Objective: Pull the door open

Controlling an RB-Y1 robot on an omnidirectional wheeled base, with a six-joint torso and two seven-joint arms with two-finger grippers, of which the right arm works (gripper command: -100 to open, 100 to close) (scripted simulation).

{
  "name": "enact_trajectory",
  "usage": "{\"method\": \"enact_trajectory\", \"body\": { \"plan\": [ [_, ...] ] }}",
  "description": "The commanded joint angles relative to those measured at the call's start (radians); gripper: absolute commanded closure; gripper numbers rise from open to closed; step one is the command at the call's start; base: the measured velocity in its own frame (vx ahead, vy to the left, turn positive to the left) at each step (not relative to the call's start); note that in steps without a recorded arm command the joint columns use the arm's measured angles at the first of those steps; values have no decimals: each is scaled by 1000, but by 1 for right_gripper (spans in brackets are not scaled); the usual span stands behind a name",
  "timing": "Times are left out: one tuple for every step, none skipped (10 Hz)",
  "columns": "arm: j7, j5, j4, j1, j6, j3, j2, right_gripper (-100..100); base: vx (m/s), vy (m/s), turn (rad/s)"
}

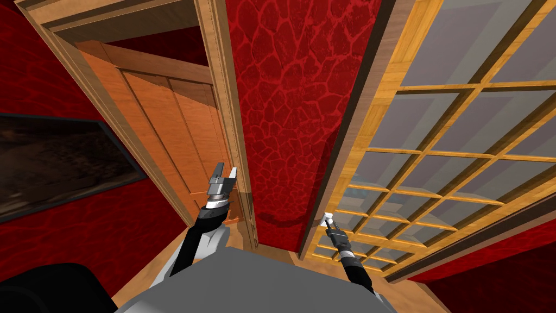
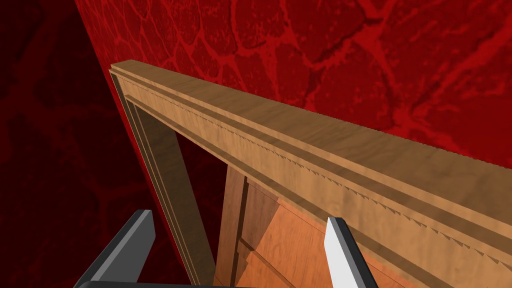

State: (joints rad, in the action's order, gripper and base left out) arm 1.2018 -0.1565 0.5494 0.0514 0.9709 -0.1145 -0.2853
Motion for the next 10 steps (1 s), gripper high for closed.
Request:
{"method": "enact_trajectory", "body": {
  "plan": [
    [-1, 0, 0, 0, 0, 0, 0, 100, 0, 0, 0],
    [-1, 0, 0, 0, 0, 0, 0, 100, 0, 0, 0],
    [-32, 0, 1, 0, 0, 1, 0, 100, -17, -3, 1],
    [-50, 0, 1, -1, 0, 2, 0, 100, -32, -7, 4],
    [-69, 0, 1, -1, 1, 2, 0, 100, -35, -9, 2],
    [-88, 0, 2, -1, 1, 2, 0, 100, -38, -5, 0],
    [-111, 0, 2, -1, 1, 3, 0, 100, -38, -4, -2],
    [-143, 0, 3, -2, 1, 4, 0, 100, -42, -4, 0],
    [-170, -1, 3, -2, 1, 5, 0, 100, -42, -8, -1],
    [-176, -1, 3, -2, 1, 5, 0, 100, -24, -6, 1]
  ]
}}
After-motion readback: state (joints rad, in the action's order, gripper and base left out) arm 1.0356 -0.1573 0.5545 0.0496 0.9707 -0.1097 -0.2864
